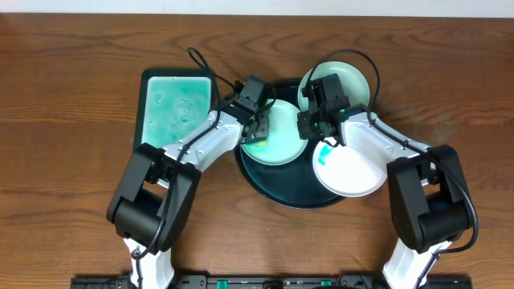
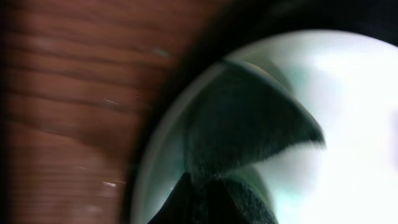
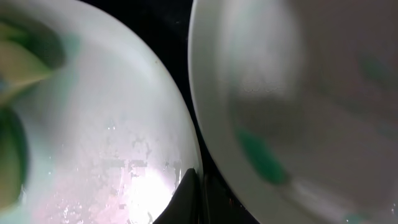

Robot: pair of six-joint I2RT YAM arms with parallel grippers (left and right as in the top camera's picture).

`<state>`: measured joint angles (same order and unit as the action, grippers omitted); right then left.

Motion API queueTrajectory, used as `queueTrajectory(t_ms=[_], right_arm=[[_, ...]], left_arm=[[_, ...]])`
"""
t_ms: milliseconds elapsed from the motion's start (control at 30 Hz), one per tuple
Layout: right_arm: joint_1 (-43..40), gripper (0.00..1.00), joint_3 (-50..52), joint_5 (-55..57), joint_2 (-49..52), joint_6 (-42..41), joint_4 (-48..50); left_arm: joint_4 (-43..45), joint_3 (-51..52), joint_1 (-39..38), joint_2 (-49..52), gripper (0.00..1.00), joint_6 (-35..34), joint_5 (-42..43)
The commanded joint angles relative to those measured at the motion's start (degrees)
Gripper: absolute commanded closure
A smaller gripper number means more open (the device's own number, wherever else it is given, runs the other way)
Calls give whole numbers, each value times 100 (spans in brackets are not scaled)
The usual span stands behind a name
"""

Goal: Clean dirty plates on tray and stack at the side

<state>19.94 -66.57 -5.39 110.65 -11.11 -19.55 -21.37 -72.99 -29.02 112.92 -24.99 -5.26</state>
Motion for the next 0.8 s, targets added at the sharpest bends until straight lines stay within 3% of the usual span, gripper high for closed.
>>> queueTrajectory(t_ms=[0,133,500,667,767], right_arm=[[-46,99,-13,39,103,-63,-83],[-46,99,-13,39,103,-63,-125],[-46,99,-13,39,103,-63,-232],[-46,99,-13,39,103,-63,-262],[-46,99,-13,39,103,-63,-256]], left_arm=[[-31,57,146,321,93,186,-1958],[184,26,144,275,94,258,-1469],[997,-24,166,-435,93,286,2531],[879,2,240,-151,93,428,2516],[789,4,385,101,93,636,1788]])
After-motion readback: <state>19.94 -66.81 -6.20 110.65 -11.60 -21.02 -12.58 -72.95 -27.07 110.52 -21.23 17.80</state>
